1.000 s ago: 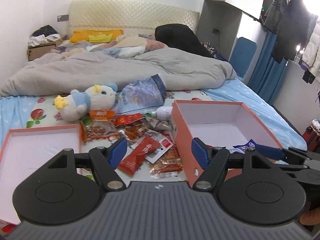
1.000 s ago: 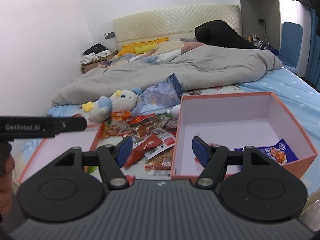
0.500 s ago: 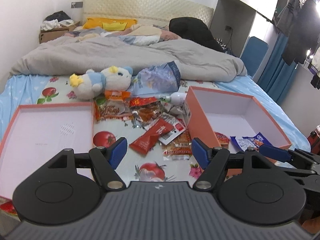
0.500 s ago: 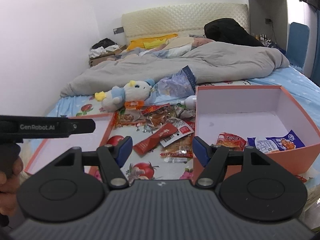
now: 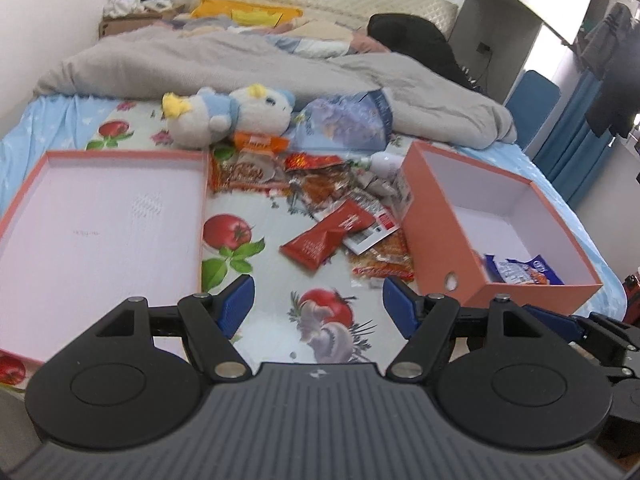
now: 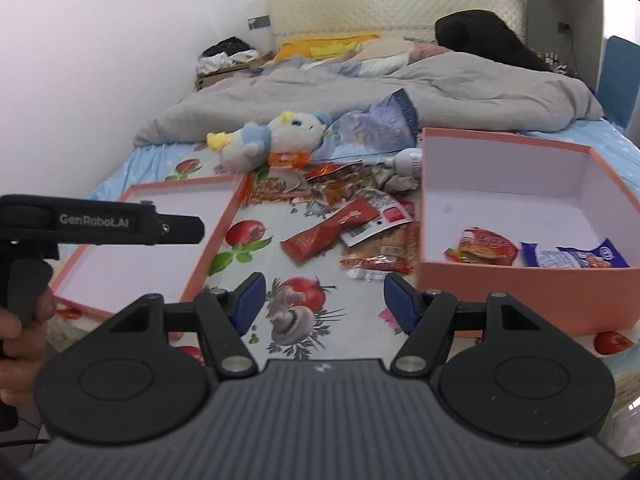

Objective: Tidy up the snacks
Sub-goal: 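Withdraw both tools from the box back toward the snack pile, then grasp the red 'Wu Chun' packet with the left gripper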

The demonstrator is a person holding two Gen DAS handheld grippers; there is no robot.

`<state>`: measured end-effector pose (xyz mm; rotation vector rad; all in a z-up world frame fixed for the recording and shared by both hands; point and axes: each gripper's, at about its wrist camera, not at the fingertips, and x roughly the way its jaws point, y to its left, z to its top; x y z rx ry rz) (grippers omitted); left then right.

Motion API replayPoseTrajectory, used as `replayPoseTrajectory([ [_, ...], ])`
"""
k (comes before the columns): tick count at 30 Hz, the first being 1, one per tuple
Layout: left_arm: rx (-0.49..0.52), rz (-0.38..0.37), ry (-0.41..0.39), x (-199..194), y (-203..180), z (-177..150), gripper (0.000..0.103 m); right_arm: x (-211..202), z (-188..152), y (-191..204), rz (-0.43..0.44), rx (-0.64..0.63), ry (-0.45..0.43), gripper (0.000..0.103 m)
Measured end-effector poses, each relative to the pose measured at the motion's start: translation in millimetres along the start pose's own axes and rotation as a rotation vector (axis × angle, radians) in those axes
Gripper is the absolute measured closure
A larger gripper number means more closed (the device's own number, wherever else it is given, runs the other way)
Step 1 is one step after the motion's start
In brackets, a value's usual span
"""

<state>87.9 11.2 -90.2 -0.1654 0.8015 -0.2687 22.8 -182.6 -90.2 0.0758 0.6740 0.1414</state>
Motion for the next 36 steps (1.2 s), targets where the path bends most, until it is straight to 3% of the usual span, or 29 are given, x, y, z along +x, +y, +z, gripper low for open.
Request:
replayPoseTrajectory([
  [9,-0.050,-0.063,0.057,62,29,11,0.028,56,-2,11,-0.021,-0.089,0.054,0.036],
  [13,-0.014,-0.100,0.088,102,33,26,0.029,86,-2,12,-0.034,-0.102,0.058,0.038],
  [17,0.090,-0.158,0.138,141,34,38,0.030,118,-1,9,-0.060,-0.112,0.063,0.044],
  [22,0.153,-0.206,0.192,181,38,57,0.036,153,3,2,-0.088,-0.108,0.083,0.062],
  [30,0.203,-0.289,0.247,235,33,84,0.036,200,8,-5,-0.124,-0.116,0.126,0.062],
  [36,0.221,-0.405,0.323,275,25,96,0.034,223,9,-9,-0.163,-0.118,0.154,0.062],
])
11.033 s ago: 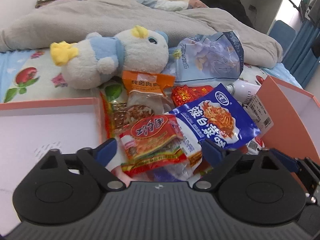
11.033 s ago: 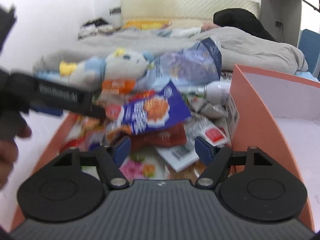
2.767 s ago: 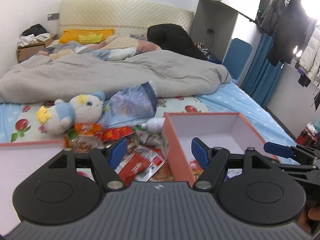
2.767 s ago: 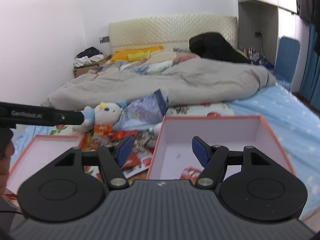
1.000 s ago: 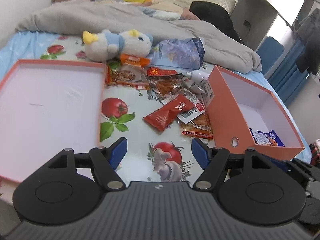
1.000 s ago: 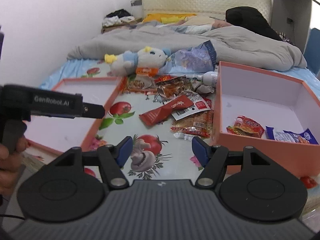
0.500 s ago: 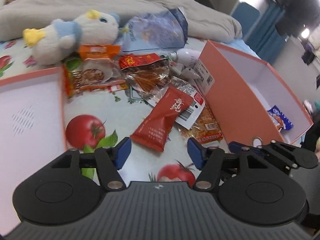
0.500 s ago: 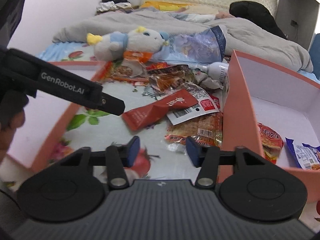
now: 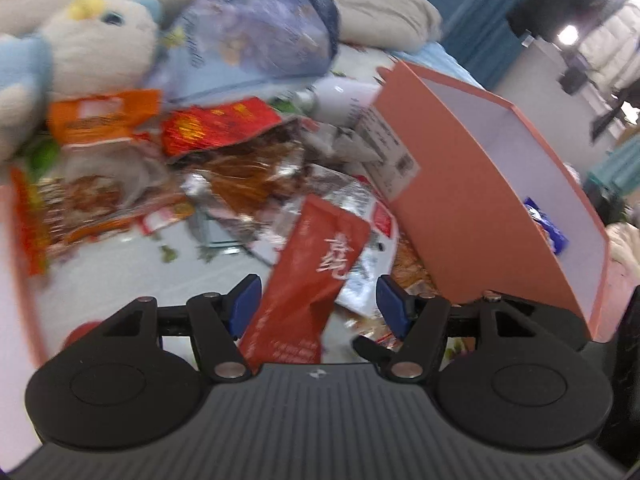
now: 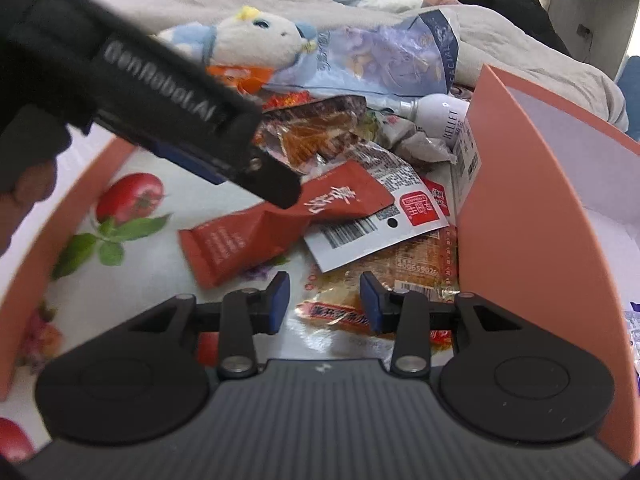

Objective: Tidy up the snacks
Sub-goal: 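Grasp the red 'Wu Chun' packet with the left gripper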

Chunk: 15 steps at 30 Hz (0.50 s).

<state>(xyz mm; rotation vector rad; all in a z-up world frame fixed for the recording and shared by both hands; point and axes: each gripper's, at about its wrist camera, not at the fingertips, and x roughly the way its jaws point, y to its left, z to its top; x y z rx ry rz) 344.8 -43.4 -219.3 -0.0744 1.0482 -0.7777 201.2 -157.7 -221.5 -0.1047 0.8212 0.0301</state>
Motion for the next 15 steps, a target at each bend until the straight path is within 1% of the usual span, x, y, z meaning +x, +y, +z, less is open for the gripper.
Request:
replayPoseTrajectory([
  [1,0.015,0.001,0.008,6,-1,3,0.034,2,0,-1,-0.001,0.006,0.001,0.062],
  [4,0.068,0.036,0.039,22,-4,8,0.034,5,1,-2,0.005,0.020,-0.012,0.062],
  [6,0.078,0.062,0.050,29,-3,9,0.035,8,2,0,0.005,0.013,-0.016,0.062],
  [7,0.075,0.064,0.060,32,-2,9,0.035,9,3,0,0.007,0.009,-0.019,0.071],
  [8,0.070,0.062,0.073,35,0,8,0.037,10,3,1,0.005,0.004,-0.023,0.076],
  [9,0.067,0.062,0.083,38,0,8,0.042,11,5,0,0.007,0.003,-0.026,0.082],
  [11,0.071,0.078,0.074,38,0,5,0.046,12,5,0,0.011,-0.001,-0.030,0.091],
  [12,0.062,0.080,0.074,37,1,5,0.049,13,6,-1,0.011,-0.002,-0.026,0.097],
  [13,0.043,0.084,0.071,35,3,5,0.050,12,6,-1,0.010,-0.002,-0.026,0.099],
  [15,0.022,0.102,0.070,33,5,4,0.060,10,5,-2,0.024,-0.004,-0.032,0.100],
])
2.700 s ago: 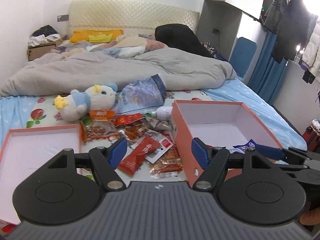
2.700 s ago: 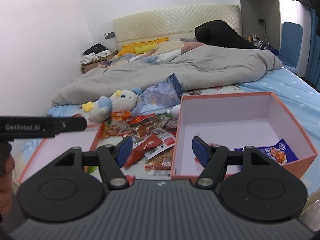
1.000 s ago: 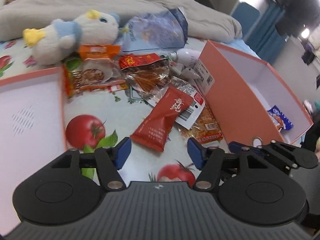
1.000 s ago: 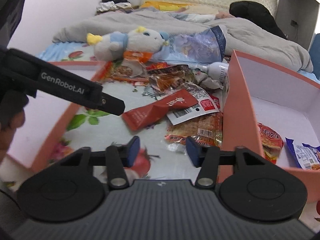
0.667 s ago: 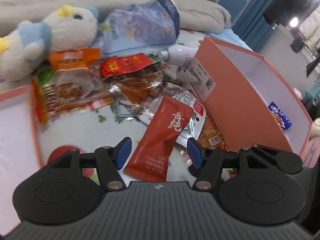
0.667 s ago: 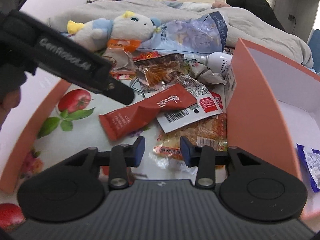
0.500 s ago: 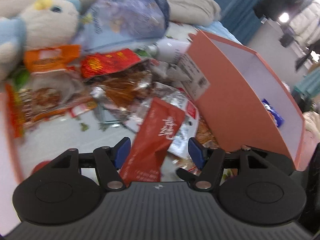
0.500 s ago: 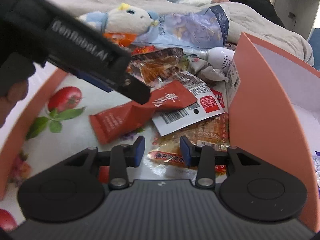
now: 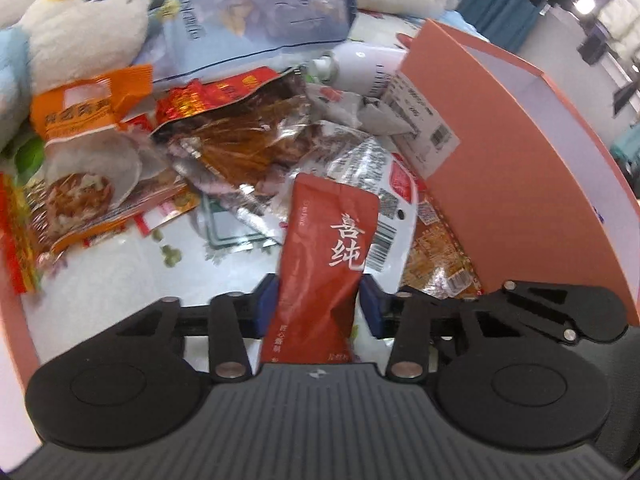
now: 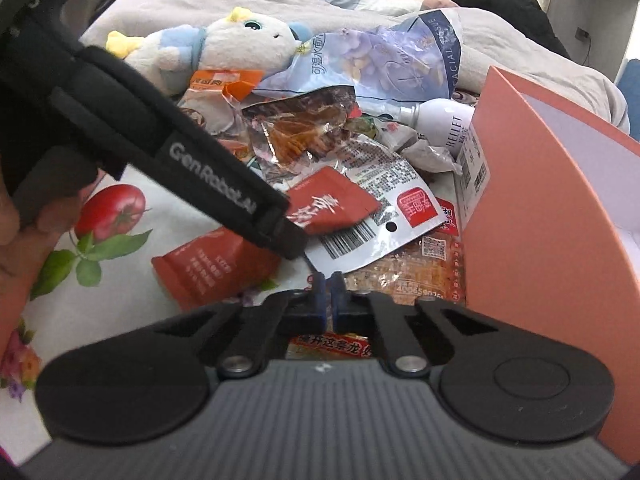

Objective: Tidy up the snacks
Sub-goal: 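Grasp the red 'Wu Chun' packet with the left gripper, then grasp the clear brown jerky packet with the right gripper while the left holds the red packet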

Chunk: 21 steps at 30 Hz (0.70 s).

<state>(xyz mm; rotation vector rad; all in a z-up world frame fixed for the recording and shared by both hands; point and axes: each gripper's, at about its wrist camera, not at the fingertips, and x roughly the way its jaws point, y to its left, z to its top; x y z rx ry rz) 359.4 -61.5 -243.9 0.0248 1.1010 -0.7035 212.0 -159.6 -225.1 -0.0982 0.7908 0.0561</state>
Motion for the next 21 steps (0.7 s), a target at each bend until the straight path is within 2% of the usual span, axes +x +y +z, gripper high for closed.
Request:
replayPoseTrajectory([
  [5,-0.054,0.035,-0.020,-11,2,-13,0.064,-10,-1,-1,0.008,-0.004,-0.016,0.100],
  [12,-0.197,0.101,-0.111,-40,12,-40,0.065,-22,4,-4,0.019,0.013,-0.049,0.100],
  [16,-0.260,0.150,-0.170,-53,21,-49,0.065,-20,20,-2,0.012,0.008,-0.080,0.098],
  [21,-0.331,0.161,-0.217,-62,30,-55,0.065,-5,46,2,-0.026,-0.010,-0.096,0.094],
])
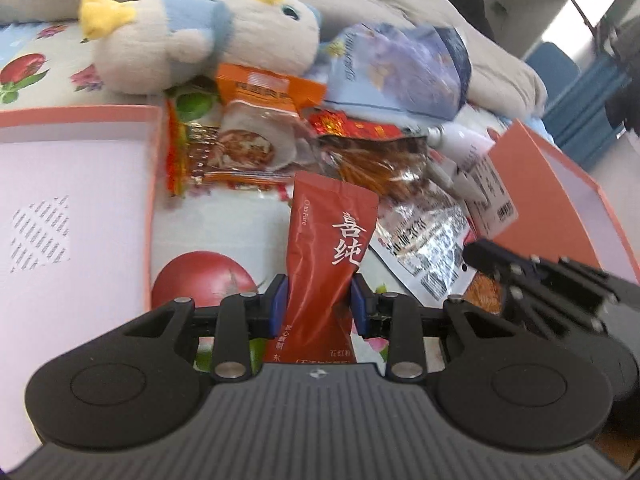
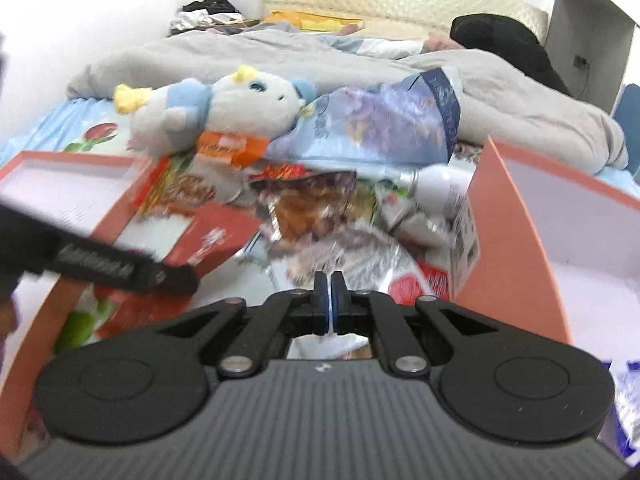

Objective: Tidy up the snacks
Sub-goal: 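Grasp the clear brown jerky packet with the right gripper while the left holds the red packet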

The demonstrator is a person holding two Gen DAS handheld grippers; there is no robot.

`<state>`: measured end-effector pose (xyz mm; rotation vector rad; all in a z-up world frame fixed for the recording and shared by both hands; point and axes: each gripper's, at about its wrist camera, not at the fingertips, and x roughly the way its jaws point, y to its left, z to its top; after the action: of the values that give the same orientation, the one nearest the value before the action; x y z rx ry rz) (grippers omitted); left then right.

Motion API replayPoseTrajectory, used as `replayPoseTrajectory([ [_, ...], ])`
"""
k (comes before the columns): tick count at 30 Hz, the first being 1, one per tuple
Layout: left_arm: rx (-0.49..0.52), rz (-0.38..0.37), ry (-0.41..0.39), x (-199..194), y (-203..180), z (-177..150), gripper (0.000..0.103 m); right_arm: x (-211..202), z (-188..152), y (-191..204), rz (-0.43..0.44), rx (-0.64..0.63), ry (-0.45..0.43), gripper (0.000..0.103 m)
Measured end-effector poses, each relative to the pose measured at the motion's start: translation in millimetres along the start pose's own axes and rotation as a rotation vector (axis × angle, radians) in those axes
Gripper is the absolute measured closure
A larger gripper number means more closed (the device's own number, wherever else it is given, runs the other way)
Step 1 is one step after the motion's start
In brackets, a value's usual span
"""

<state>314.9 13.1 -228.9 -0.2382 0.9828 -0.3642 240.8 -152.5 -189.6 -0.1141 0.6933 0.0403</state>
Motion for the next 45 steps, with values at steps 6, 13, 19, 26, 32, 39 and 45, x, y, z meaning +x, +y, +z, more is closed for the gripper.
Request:
replayPoseTrajectory([
  [6,-0.022,0.016,-0.018,-6,10,0,0.065,24,17,0,0.015,-0.002,-0.008,0.057],
  [13,-0.025,0.017,-0.009,-3,18,-3,0.065,55,31,8,0.020,-0.043,0.041,0.030],
  [19,-0.025,0.004,-0.008,-3,22,-4,0.065,72,40,15,-0.019,-0.147,0.052,0.030],
  [26,-0.018,0.001,-0.002,-1,26,-4,0.065,95,41,10,0.004,-0.176,0.161,0.030],
  [32,-0.021,0.005,-0.003,-2,24,-2,0.065,94,37,8,0.034,-0.156,0.194,0.038],
  [39,0.009,0.040,-0.032,-19,14,-5,0.065,71,34,4,0.024,-0.128,0.182,0.059],
  [45,0.005,0.071,-0.057,-41,6,-17,0.065,36,28,-5,0.040,-0.084,0.160,0.059],
])
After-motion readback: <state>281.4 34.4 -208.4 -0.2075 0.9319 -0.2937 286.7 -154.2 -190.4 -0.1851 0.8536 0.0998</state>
